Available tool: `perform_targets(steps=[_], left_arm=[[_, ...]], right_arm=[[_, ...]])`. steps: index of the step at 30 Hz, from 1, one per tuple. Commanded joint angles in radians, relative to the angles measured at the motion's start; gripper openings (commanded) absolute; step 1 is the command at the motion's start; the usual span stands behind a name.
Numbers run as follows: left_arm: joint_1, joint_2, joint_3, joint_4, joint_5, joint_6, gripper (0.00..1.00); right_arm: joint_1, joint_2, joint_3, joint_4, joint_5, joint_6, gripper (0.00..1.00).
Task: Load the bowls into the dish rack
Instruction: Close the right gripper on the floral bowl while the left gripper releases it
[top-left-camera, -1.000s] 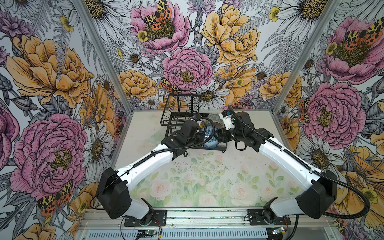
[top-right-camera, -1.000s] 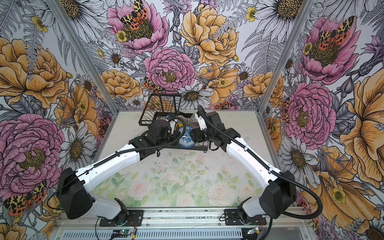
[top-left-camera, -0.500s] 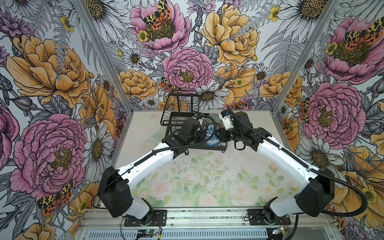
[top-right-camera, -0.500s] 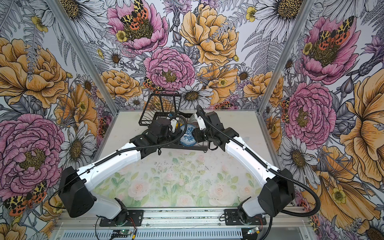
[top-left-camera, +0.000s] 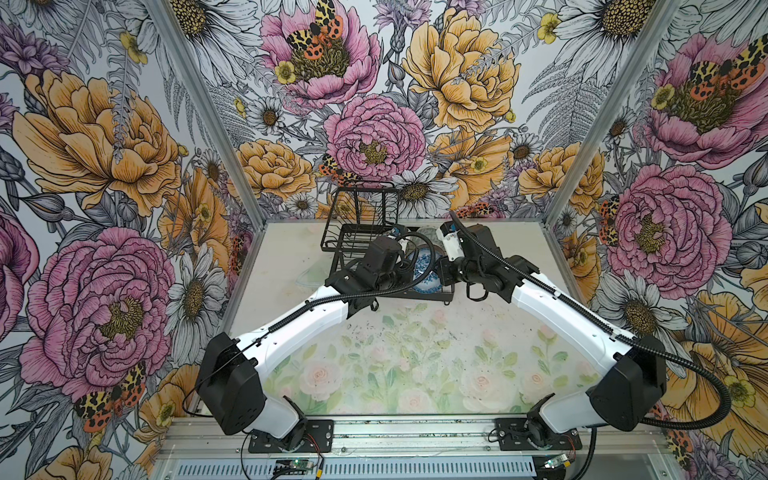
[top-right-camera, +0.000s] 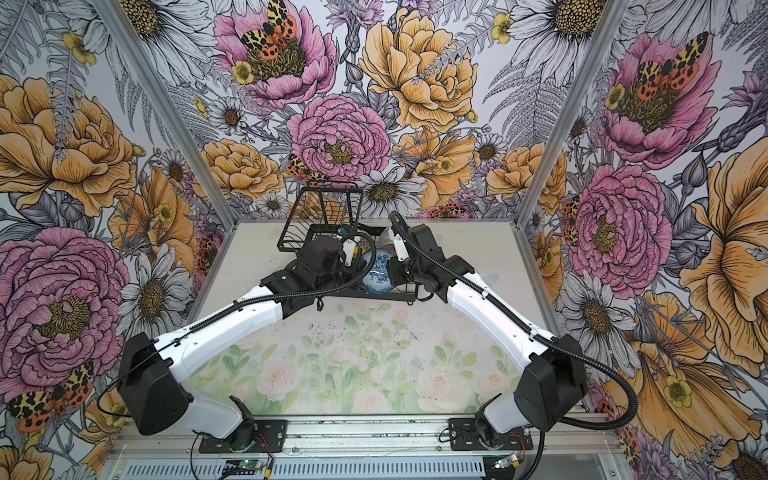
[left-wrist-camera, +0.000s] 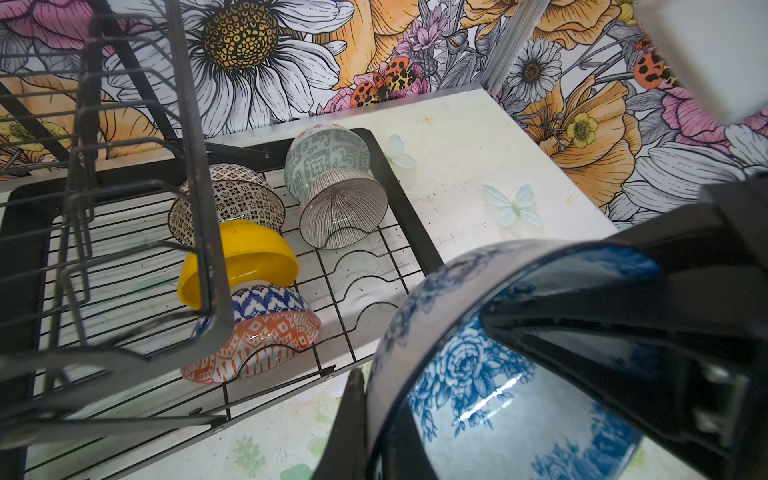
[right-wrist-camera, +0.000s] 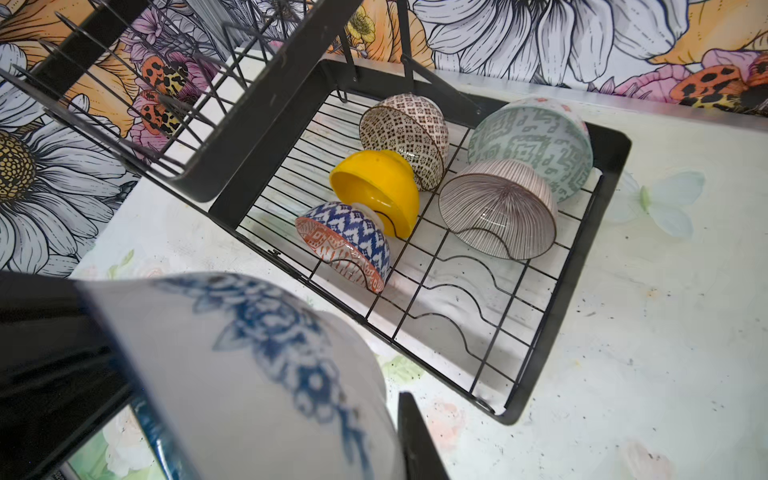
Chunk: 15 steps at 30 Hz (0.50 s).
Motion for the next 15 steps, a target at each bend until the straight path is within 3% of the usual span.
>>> perform_targets(steps=[1,6,10,13,15], left_arm=[[0.005,-0.037,0.031,-0.014,0.059,0.016,0.09],[0.026,-0.079,0.024,-0.093,0.067,0.035,0.60],[0.054,-0.122,0.017,-0.157,0.089,0.061,0.90],[0.073,-0.146,0.013,-0.202,0.095,0.079,0.99],[0.089,-0.156,0.011,-0.228,0.100,0.086,0.99]], right_arm=[[0.004,-0.025,0.023,0.022,-0.002,-0.043,0.00],[0.003,-0.037,0.020,0.020,0.064,-0.086,0.00],[-0.002,-0.030,0.020,0.020,0.182,-0.150,0.00],[-0.002,-0.013,0.027,0.023,0.275,-0.224,0.00],[-0.002,0.000,0.026,0.038,0.342,-0.288,0.00]])
